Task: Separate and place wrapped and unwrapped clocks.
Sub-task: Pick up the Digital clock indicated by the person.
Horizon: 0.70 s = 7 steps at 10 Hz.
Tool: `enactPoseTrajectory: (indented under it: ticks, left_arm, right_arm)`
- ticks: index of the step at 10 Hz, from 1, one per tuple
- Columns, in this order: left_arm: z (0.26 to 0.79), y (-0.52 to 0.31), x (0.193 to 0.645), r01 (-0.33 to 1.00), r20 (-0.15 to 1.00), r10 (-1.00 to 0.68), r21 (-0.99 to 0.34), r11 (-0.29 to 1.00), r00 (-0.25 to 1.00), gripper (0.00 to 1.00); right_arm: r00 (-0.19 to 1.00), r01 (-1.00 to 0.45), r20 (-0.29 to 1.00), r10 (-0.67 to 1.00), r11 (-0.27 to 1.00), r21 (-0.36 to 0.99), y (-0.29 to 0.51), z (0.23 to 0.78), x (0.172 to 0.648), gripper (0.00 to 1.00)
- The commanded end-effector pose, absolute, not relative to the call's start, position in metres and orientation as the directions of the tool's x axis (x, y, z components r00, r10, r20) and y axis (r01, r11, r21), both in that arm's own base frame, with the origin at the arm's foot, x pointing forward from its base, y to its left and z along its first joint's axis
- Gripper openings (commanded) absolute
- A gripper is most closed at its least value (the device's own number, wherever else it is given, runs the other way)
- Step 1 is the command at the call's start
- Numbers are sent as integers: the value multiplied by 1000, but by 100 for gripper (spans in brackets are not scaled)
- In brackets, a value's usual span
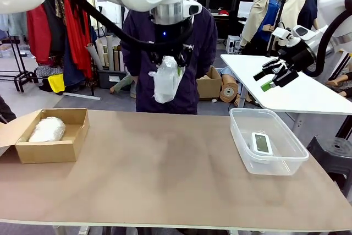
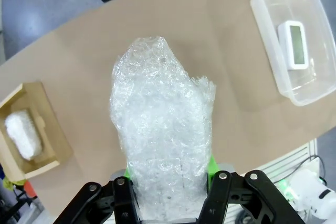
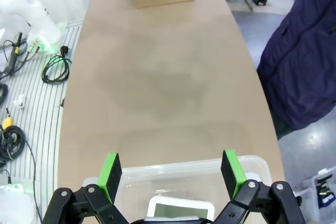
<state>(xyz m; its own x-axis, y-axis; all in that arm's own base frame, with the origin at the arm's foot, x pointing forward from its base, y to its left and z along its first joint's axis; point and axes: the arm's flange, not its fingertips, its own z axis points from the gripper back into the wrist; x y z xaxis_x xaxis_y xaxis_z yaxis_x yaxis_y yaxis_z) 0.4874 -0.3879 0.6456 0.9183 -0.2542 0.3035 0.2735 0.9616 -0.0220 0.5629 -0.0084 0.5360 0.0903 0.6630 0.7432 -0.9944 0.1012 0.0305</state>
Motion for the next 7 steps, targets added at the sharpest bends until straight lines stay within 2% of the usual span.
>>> enactPoseTrajectory:
  ticks: [1,7]
  left_arm:
    - [668,-409,486,251,303,-241,4,968,922,0]
    - [667,-404,477,254,311,-241,-4,967,919,0]
  right_arm:
    - [68,-996,732,678,93,6,-8,534,559,100]
    - [68,-996,732,678,93,6,-8,534,559,100]
